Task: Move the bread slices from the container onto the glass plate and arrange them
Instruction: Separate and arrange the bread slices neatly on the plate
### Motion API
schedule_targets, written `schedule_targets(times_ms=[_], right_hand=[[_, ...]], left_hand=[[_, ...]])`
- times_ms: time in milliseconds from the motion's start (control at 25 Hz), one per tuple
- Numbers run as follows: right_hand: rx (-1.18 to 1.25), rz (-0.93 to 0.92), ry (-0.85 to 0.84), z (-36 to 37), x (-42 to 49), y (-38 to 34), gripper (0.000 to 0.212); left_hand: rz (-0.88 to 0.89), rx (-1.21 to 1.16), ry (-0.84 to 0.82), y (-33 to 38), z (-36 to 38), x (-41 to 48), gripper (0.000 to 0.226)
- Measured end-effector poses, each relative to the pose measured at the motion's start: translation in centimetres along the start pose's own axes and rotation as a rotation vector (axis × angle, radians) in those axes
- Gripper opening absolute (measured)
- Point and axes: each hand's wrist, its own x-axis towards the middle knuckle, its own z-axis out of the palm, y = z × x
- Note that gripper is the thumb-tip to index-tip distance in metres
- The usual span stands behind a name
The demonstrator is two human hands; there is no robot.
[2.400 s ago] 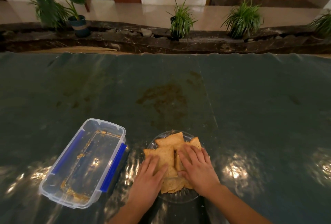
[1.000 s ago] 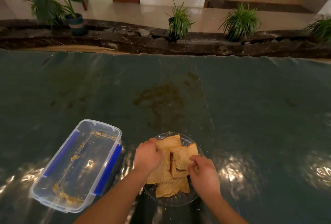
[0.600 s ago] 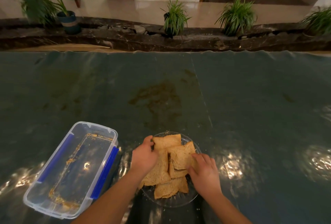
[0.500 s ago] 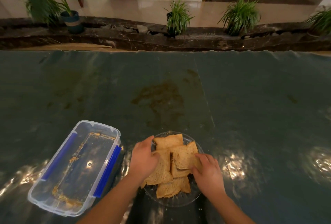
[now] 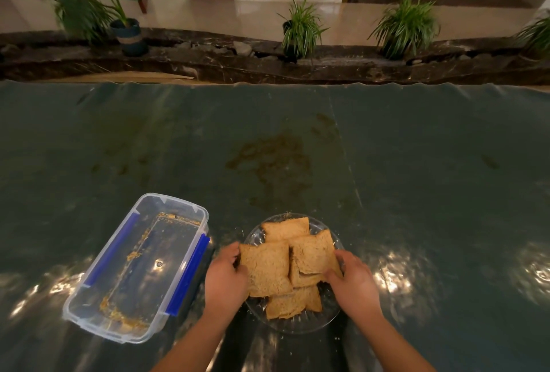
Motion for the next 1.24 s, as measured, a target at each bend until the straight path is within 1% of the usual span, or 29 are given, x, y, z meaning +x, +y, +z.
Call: schedule_targets(times_ms=[120, 240, 320, 440, 520, 600, 680, 720, 800, 920, 1080, 1240], right_hand=[[0.024, 0.011, -0.006, -0.2, 0.0, 0.1, 0.045], [0.035, 0.009, -0.023, -0.3, 0.1, 0.4, 0.044], [0.037, 0.005, -0.035, -0.3, 0.1, 0.5, 0.044], [0.022, -0.018, -0.003, -0.4, -0.2, 0.6, 0.044], [-0.058, -0.111, 0.091, -0.5, -1.0, 0.6, 0.039], [-0.147, -0.234, 0.162, -0.3, -2.1, 0.9, 0.027], [-0.204, -0.242, 0.107, 0.0, -3.5, 0.9, 0.021], [-0.217, -0.219, 0.068, 0.3, -4.1, 1.0, 0.020], [-0.218, -0.173, 0.027, 1.1, -4.7, 0.8, 0.018], [-0.167, -0.112, 0.017, 2.2, -4.7, -0.5, 0.012], [-0.126, 0.045, -0.033, 2.4, -3.9, -1.3, 0.003], [-0.088, 0.080, -0.012, 1.9, -3.5, -0.5, 0.005]], left_hand=[[-0.025, -0.022, -0.014, -0.2, 0.5, 0.2, 0.040], [-0.071, -0.169, -0.066, 0.1, 0.8, 0.5, 0.038], [-0.058, -0.190, -0.042, 0.1, 0.9, 0.4, 0.038], [0.061, -0.059, -0.052, -0.3, 0.6, -0.7, 0.041], [0.134, 0.060, -0.088, -1.1, 0.7, -1.4, 0.046], [0.197, 0.242, -0.142, -1.9, 1.1, -1.9, 0.066], [0.212, 0.357, -0.178, -2.4, 1.4, -2.4, 0.085], [0.222, 0.379, -0.170, -2.5, 1.5, -2.5, 0.088], [0.244, 0.383, -0.135, -3.0, 1.9, -2.5, 0.087], [0.254, 0.359, -0.071, -3.2, 2.3, -2.4, 0.078], [0.246, 0.356, -0.036, -2.9, 2.5, -2.2, 0.070], [0.269, 0.365, -0.022, -2.8, 2.7, -2.4, 0.068]])
